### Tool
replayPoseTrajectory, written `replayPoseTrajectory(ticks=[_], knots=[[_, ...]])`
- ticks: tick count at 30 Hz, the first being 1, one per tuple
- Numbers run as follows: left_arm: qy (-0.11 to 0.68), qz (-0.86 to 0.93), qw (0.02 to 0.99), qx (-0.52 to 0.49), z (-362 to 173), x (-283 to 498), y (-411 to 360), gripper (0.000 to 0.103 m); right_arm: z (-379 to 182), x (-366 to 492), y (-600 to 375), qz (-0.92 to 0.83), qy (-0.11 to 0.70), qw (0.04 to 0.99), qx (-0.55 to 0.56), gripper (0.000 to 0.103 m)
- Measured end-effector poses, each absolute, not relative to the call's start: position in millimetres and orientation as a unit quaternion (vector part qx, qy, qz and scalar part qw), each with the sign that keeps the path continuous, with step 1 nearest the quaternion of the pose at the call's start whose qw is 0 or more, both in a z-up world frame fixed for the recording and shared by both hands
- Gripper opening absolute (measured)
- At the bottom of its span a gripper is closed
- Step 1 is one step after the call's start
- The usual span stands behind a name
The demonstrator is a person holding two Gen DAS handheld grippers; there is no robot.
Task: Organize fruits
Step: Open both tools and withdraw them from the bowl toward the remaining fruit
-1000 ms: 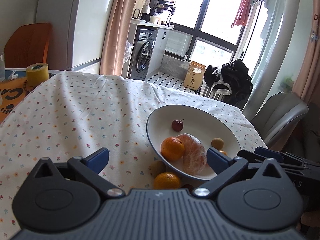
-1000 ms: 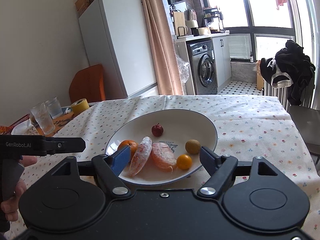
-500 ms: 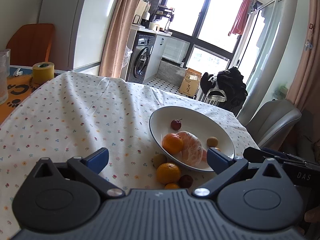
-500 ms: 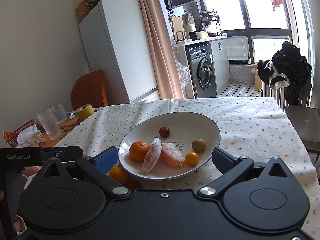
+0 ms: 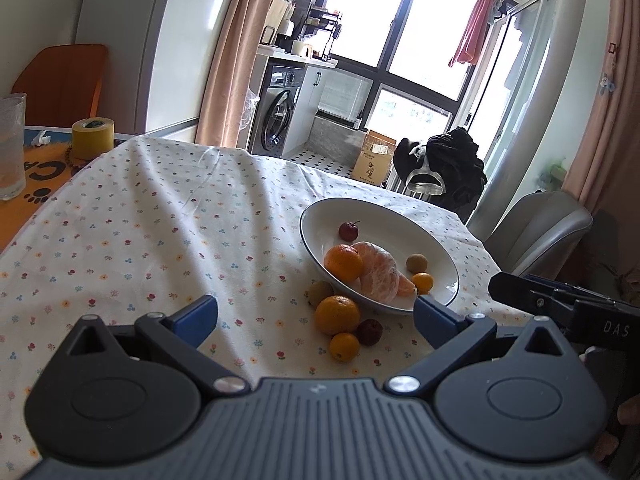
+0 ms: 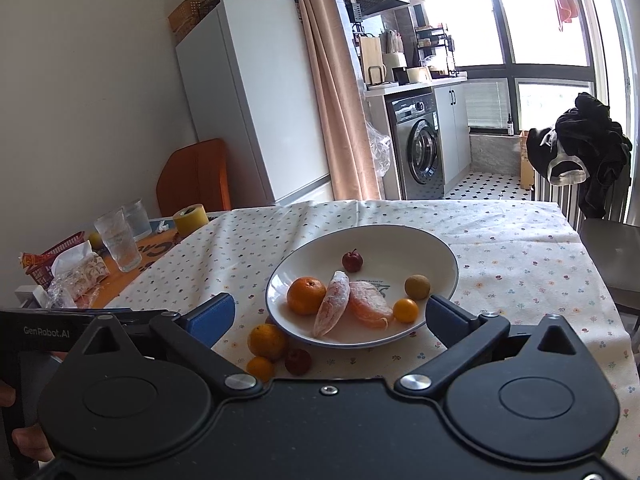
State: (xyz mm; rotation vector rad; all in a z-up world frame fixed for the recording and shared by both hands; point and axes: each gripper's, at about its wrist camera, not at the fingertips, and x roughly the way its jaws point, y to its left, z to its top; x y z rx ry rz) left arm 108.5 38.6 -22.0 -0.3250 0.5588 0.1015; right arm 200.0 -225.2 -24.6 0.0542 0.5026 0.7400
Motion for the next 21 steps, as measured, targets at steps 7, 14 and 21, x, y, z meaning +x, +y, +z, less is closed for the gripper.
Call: replayPoseTrajectory(ticks=[7, 14, 21], knots=[[0.281, 0.049, 0.945, -0.161, -24.1, 102.2, 40.5, 0.103, -22.5, 191.5, -225.5, 0.366, 0.243, 0.898, 0.019, 0.103], [0.288, 0.048, 0.946, -0.142, -29.3, 101.2, 35.4, 0.103, -28.1, 189.6, -227.5, 0.37, 0.248, 0.895, 0.018, 0.103], [0.295, 0.041, 0.944, -0.144, -37.5, 106.4, 34.9, 0.101, -36.7, 189.4, -228.9, 0.379, 0.255, 0.889, 0.017, 0.101]])
